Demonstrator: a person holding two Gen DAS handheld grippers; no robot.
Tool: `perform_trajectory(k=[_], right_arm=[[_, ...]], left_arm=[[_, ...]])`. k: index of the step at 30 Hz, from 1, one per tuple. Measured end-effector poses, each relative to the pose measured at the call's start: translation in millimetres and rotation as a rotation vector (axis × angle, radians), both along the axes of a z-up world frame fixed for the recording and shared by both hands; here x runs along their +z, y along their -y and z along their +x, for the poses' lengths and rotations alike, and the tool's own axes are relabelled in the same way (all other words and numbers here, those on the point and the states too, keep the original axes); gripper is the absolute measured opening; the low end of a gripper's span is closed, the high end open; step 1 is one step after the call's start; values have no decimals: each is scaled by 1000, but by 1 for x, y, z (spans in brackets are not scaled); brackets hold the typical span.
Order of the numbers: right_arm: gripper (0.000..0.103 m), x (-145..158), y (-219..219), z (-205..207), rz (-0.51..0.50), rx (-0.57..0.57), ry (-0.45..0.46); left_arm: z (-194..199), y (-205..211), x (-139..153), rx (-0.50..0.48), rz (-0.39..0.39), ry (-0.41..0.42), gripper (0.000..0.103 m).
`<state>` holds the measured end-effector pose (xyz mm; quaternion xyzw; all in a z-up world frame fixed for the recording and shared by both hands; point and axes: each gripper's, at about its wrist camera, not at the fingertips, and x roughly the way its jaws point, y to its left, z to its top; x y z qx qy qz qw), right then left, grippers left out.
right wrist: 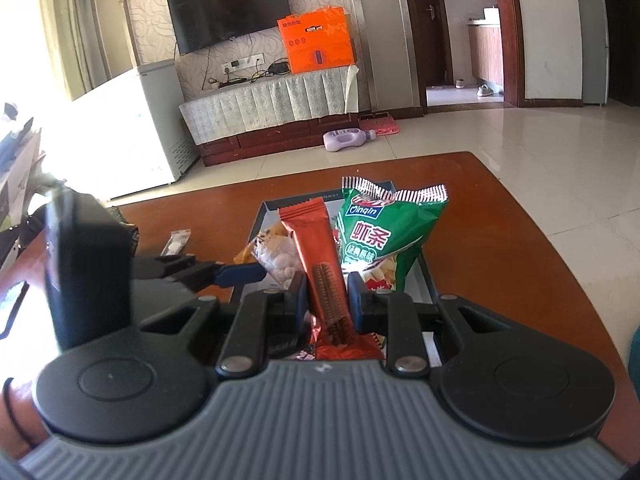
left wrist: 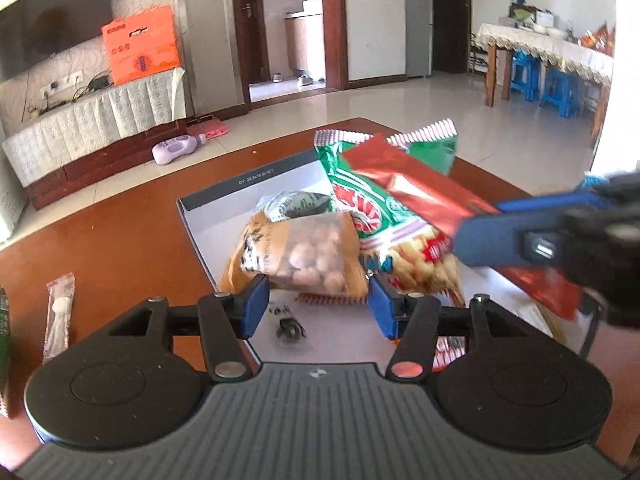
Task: Organize snacks
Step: 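Lower the nut bag into the box and open the left tool while the right tool releases the red bar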
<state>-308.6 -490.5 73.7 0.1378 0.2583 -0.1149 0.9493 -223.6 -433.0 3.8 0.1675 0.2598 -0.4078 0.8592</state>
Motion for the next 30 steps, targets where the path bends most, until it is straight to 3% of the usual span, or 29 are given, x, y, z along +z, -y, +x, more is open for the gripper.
perform_trajectory(k=[8,30], right_arm=[[25,-11,-1,14,-1,-3,-34],[25,-35,1,38,-15,-40,-120]], left_arm=[[-23,-13,-4,-37,39,27,61],[-59,-33,-1,-55,44,21,63]])
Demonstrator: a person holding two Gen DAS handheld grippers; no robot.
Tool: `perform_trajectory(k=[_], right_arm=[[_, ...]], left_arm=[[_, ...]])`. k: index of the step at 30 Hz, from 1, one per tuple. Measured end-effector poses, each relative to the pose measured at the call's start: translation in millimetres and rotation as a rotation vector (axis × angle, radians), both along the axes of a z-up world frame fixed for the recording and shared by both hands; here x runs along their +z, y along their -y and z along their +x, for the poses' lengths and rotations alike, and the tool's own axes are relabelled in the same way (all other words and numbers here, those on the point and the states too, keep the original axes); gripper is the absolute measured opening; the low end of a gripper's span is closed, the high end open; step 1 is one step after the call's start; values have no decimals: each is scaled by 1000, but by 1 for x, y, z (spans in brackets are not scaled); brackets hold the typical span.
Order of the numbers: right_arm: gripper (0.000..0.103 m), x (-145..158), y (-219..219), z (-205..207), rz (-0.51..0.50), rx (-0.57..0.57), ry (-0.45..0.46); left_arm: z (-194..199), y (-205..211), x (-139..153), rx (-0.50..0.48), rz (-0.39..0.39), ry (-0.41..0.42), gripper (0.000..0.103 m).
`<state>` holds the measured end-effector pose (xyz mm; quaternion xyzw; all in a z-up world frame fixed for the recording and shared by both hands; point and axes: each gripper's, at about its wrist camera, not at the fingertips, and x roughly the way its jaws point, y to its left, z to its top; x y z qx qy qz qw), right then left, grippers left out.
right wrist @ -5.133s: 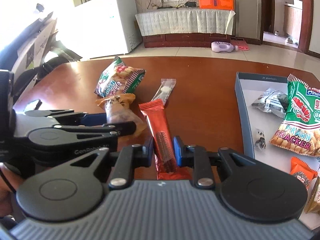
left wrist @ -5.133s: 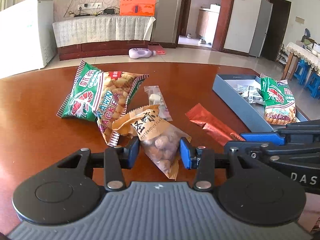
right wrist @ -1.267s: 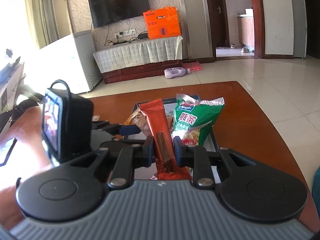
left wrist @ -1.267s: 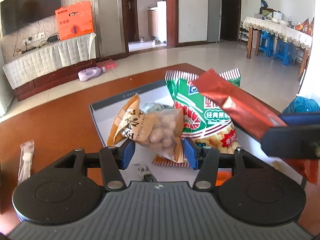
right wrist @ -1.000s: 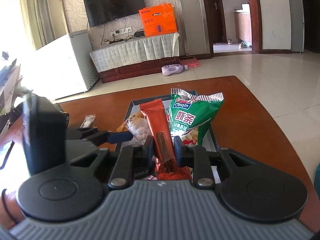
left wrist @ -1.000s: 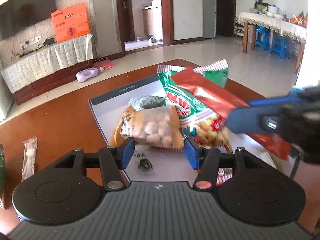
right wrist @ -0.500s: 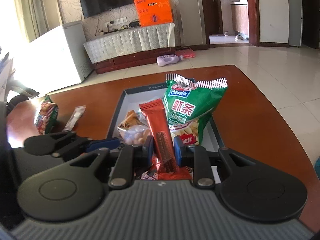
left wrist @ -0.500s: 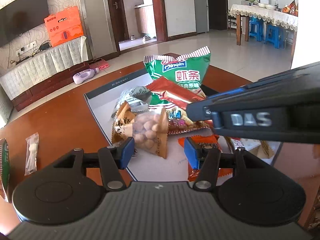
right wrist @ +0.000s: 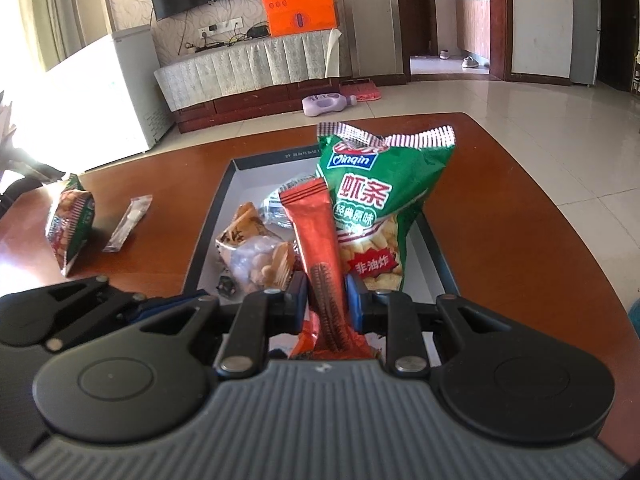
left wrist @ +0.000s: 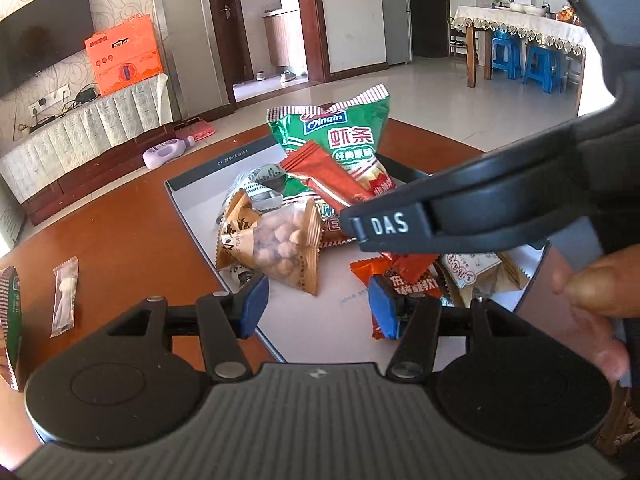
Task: Organize snacks
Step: 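Lower the nut bag into the box and open the left tool while the right tool releases the red bar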
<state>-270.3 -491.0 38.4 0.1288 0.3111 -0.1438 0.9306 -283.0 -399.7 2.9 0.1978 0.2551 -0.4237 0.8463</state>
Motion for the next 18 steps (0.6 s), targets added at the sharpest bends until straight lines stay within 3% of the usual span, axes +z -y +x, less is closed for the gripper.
perform_trajectory(k=[13,18], right_arm=[[31,-5,3,-9,6,1,-50],[43,-4,5,-17,31,-6,-48]], left_arm=[[-10,-6,6,-18,-14,-3,68],[-12,-6,7,-26,-19,-2,70]])
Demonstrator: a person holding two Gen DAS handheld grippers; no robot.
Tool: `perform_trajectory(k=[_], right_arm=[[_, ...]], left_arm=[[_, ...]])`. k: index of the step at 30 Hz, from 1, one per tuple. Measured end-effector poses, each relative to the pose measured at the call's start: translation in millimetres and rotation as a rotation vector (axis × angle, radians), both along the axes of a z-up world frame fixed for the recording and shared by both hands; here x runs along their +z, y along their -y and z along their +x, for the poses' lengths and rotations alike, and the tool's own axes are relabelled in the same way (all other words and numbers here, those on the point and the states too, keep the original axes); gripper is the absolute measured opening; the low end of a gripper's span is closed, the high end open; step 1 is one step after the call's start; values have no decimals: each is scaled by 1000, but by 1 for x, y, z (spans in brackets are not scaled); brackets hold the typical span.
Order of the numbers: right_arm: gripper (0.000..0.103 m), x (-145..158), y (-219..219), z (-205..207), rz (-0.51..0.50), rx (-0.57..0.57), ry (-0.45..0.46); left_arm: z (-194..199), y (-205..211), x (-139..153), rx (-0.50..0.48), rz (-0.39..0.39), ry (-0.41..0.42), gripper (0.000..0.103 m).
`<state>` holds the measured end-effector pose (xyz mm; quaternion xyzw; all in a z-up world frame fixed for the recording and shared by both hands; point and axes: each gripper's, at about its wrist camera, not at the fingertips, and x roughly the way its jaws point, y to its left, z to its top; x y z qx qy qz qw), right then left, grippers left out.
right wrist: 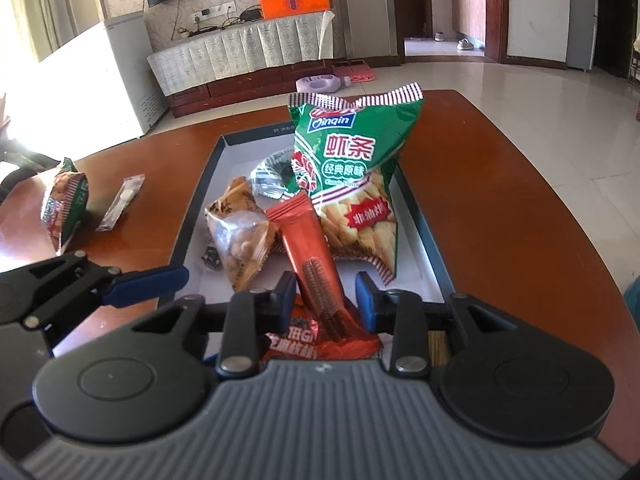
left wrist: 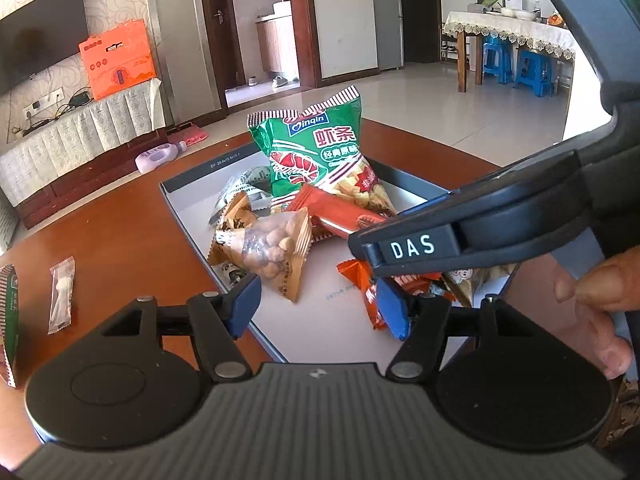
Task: Organize snacks
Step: 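Lower the nut bag into the box and open the left tool while the right tool releases the red bar, then withdraw both open tools from the box toward the remaining table snacks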
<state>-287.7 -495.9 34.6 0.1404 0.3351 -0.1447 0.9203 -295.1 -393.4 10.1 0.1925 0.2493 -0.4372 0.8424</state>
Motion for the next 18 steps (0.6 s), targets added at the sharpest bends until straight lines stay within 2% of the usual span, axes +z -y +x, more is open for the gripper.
perform_trajectory(k=[2,4,11,18], right_arm=[[49,3,-2,-4,-4,2,16],[51,7,-4,-9,-10,-1,35],[51,32,-10,-32,-12,-62,194],[51,40,-37,-13,-18,7,235]], left_arm=[[-3,-1,0,-3,-4,3,73],[-6,-3,1,-5,-9,6,74],[-6,-22,10,38,-55,1,74],[14,-57,21,148,-81,12,75]])
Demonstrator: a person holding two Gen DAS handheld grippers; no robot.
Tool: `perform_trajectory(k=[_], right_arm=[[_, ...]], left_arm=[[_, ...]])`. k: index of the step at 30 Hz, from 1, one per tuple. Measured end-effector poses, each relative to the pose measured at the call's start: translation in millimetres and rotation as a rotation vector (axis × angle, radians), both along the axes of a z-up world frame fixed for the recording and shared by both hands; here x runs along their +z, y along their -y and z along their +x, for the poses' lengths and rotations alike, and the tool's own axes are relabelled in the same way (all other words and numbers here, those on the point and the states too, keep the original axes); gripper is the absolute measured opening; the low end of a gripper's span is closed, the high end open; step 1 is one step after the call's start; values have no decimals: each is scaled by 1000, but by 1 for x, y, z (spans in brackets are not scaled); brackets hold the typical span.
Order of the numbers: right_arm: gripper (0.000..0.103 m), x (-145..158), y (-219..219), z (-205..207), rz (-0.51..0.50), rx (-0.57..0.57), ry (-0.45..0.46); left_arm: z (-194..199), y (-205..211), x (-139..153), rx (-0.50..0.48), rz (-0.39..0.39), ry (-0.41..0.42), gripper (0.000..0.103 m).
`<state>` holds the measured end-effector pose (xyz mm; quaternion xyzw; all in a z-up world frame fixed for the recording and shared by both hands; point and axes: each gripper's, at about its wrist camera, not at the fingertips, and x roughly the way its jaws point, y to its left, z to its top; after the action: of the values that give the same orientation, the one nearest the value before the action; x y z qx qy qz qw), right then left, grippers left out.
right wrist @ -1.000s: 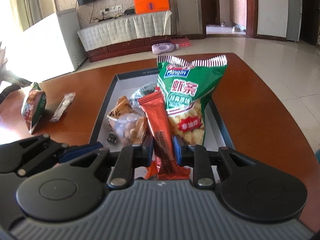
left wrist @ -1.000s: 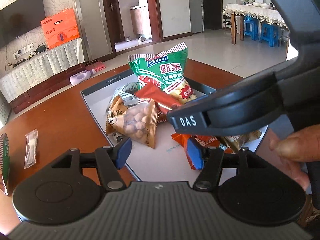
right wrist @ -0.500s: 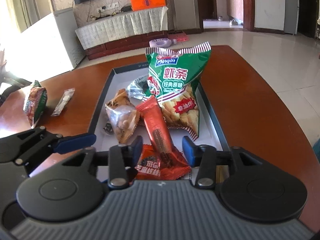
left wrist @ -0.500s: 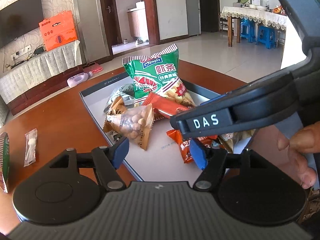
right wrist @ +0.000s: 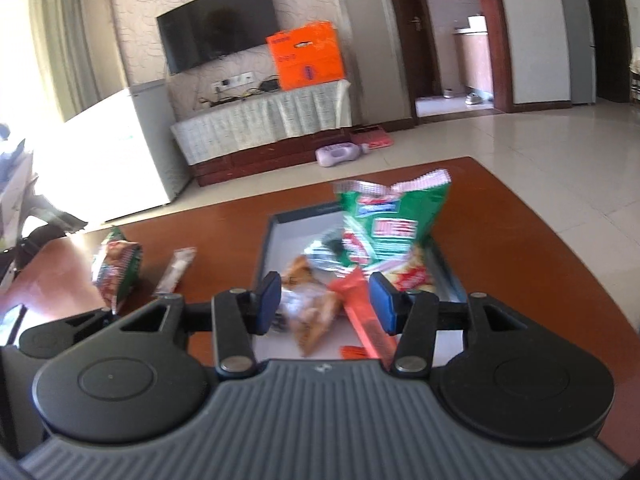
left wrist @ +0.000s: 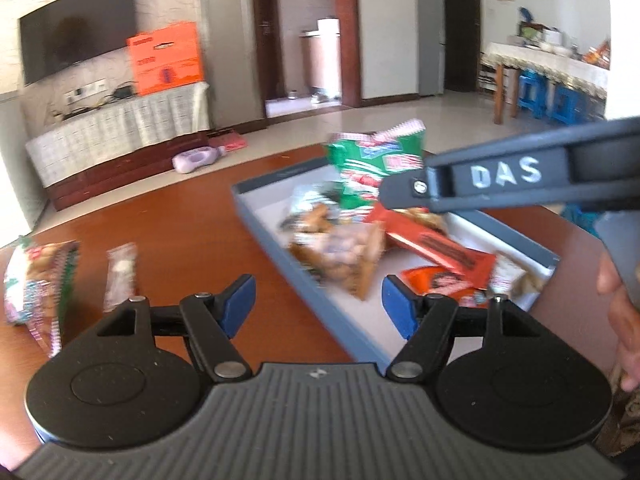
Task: Organize snacks
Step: 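Withdraw both open tools from the box toward the remaining table snacks, then grasp the green prawn-cracker bag with the left tool while the right tool grasps the clear packet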
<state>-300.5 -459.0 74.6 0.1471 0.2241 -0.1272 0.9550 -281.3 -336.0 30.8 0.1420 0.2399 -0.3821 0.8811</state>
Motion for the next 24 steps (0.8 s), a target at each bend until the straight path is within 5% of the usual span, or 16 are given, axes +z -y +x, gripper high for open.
perform_trajectory(k=[14,24], right_arm=[[51,3,-70,54,43,128,68],[52,-10,-108,99,56,223,36]], left_arm=[[76,-119,19,360,-16,41,83],[138,-177,15,431,30,72,91]])
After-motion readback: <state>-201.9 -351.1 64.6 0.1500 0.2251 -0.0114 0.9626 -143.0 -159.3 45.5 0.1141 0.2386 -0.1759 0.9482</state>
